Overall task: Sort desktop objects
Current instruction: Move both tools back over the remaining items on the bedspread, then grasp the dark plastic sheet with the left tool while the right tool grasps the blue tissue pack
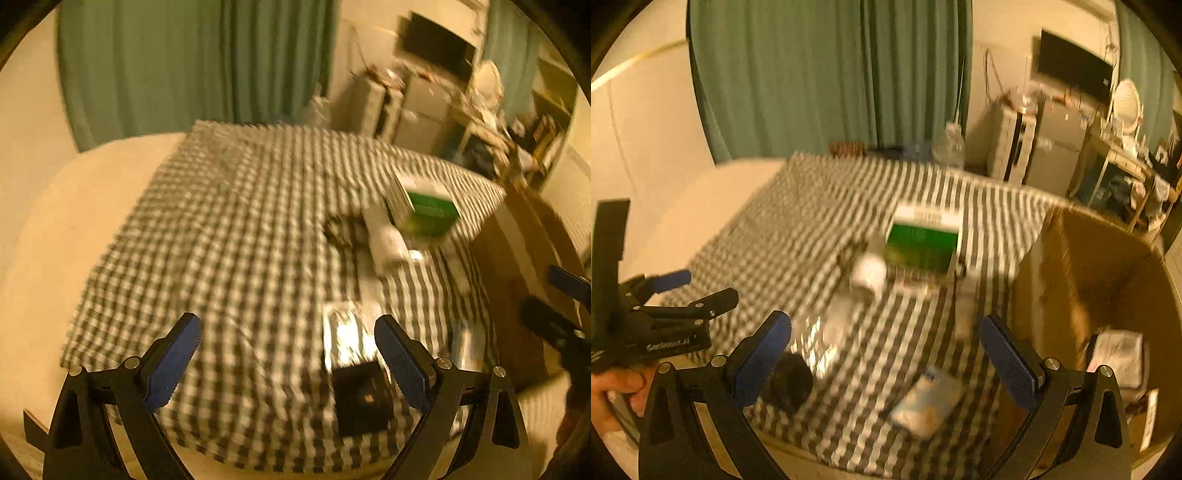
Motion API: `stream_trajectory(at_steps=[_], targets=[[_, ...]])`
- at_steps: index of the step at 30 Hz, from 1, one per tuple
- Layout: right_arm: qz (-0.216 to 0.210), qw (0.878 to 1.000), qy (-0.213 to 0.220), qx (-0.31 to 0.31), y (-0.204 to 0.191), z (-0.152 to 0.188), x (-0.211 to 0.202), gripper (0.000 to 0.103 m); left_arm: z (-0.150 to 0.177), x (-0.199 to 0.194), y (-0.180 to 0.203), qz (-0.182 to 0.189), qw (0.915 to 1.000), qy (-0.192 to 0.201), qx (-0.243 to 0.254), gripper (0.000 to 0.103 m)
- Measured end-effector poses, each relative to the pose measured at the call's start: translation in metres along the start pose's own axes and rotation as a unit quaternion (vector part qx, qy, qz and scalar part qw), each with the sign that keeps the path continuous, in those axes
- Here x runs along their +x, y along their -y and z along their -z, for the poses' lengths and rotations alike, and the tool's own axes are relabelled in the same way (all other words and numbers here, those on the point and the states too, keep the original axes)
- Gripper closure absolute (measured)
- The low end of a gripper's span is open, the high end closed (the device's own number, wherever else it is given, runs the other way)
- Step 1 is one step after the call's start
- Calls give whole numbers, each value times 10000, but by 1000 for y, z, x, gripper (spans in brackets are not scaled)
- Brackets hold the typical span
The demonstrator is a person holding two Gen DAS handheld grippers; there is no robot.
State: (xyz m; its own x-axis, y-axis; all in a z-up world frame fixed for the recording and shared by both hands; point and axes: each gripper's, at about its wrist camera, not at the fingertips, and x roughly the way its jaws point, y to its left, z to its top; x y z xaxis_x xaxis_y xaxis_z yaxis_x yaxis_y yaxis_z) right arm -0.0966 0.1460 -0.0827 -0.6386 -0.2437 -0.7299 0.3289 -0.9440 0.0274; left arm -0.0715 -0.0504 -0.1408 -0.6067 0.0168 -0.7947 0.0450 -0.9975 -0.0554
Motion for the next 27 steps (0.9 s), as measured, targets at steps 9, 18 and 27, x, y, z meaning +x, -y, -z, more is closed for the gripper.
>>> stream_trajectory(at_steps=[9, 18, 27], targets=[[329, 9951, -887, 273, 4, 29, 46, 0, 19, 30, 25, 258, 9960, -808, 289, 5], [412, 9800, -1746, 862, 24, 50, 82, 0, 35, 64, 35, 333, 9846, -1654, 451, 13], [413, 9622, -2520, 948, 34, 71, 121, 43, 41, 70, 38, 359, 9814, -1810, 524, 62]])
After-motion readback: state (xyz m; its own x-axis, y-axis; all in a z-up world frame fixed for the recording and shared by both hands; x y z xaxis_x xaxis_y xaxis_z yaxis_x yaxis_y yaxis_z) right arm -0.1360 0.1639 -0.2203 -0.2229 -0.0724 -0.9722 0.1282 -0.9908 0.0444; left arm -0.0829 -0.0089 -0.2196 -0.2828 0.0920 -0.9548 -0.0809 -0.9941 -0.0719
